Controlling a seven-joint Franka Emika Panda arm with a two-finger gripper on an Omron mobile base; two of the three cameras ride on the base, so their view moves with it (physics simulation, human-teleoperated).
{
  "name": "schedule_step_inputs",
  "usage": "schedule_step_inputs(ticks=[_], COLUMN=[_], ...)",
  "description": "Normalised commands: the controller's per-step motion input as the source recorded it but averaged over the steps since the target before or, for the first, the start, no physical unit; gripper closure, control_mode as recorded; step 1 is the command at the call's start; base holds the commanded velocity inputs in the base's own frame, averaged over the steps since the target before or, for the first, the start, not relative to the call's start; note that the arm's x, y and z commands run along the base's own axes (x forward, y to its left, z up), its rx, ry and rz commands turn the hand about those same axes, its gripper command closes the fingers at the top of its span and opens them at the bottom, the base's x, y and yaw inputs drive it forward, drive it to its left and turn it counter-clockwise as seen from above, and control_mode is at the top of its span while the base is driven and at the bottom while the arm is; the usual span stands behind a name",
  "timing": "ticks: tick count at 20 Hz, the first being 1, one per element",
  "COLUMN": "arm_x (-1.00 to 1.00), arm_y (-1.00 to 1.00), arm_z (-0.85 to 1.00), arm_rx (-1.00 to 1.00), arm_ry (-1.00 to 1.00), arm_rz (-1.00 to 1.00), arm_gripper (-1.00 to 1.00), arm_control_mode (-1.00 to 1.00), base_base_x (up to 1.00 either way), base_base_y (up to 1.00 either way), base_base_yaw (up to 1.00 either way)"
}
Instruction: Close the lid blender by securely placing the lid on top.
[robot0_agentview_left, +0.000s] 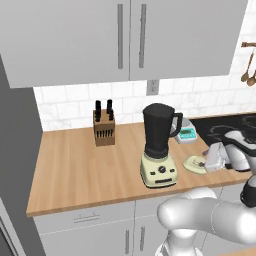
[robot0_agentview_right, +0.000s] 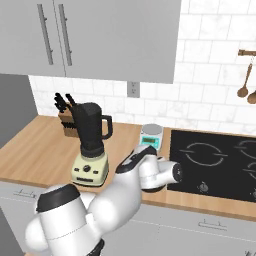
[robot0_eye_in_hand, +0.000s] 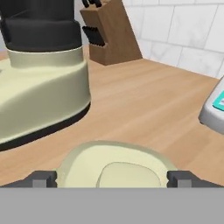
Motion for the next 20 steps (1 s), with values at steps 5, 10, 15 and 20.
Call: schedule_step_inputs(ticks=[5,10,15,20], arm_x=[0.21,0.04,0.01,0.04], arm_y=[-0.02,-0.16,0.0,0.15], arm_z=[-0.22,-0.08,-0.28,-0.58], arm_rx=[0.0,0.0,0.0,-0.05], arm_ry=[0.0,-0.04,-0.01,0.01], arm_rz=[-0.01,0.0,0.03,0.03], arm_gripper=[-1.0,-1.0,-1.0,1.0], arm_control_mode=[-1.0,-1.0,-1.0,-1.0], base_base_x=[0.0,0.0,0.0,0.0], base_base_y=[0.0,0.0,0.0,0.0], base_base_yaw=[0.0,0.0,0.0,0.0])
